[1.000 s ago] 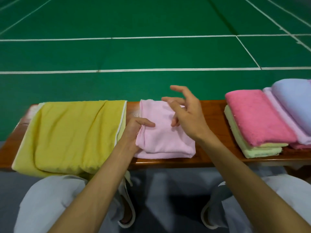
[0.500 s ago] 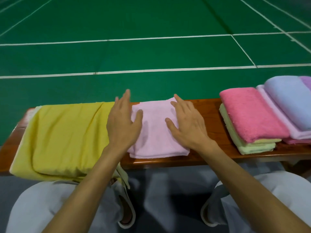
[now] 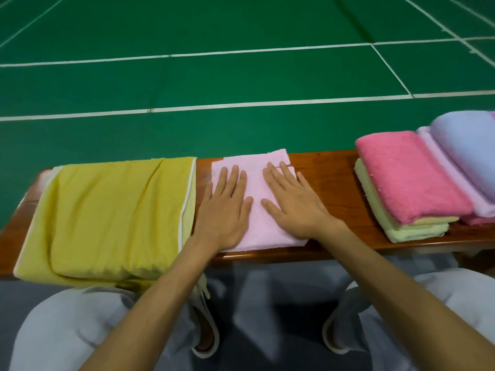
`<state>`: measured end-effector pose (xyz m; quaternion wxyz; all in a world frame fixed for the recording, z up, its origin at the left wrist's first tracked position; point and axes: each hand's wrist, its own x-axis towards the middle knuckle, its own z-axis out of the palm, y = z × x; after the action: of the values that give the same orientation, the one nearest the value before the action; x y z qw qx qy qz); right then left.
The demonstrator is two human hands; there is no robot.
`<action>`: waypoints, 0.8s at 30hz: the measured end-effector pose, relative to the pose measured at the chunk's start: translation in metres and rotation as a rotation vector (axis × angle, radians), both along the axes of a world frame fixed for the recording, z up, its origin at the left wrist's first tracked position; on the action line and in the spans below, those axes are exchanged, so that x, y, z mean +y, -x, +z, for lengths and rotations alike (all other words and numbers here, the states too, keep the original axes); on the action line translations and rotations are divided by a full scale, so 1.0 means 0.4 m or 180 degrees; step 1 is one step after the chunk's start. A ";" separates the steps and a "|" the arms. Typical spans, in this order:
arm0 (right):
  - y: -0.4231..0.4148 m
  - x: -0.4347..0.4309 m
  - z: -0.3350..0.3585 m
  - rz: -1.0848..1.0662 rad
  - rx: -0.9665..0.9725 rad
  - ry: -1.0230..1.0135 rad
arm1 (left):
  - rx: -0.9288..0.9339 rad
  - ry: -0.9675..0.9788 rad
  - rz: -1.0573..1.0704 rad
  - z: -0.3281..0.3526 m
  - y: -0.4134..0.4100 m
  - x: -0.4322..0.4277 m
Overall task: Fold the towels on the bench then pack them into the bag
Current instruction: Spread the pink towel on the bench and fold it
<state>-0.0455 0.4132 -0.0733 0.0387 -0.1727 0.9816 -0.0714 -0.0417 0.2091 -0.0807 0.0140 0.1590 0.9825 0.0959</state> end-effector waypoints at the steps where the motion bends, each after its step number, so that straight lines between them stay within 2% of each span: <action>1: 0.008 0.025 -0.002 -0.0103 -0.0023 0.0012 | -0.0015 0.0010 0.0031 -0.001 0.003 -0.015; 4: 0.020 0.081 -0.008 -0.0298 -0.0042 0.0028 | -0.0132 -0.0132 0.0107 -0.005 0.014 -0.044; 12: 0.016 0.084 -0.014 -0.0316 -0.0050 0.0072 | -0.0275 -0.0221 0.0117 -0.003 0.012 -0.046; 16: 0.009 0.094 -0.009 -0.0327 0.0155 0.0573 | -0.0259 -0.0474 -0.0080 0.024 -0.005 -0.044; 18: -0.012 0.094 0.013 -0.0146 0.0445 0.0918 | -0.0109 -0.0600 -0.0388 0.046 -0.030 -0.050; 20: -0.053 0.088 0.036 0.0213 0.0559 0.0982 | -0.0044 -0.0544 -0.0751 0.062 -0.065 -0.058; 24: -0.148 0.074 0.025 0.0822 0.0200 0.0333 | -0.0046 -0.0005 -0.1174 0.032 -0.134 -0.079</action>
<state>0.0136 0.4429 -0.0634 0.0077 -0.3015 0.9469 -0.1114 0.0117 0.1776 -0.0679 0.0383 0.3357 0.9365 0.0936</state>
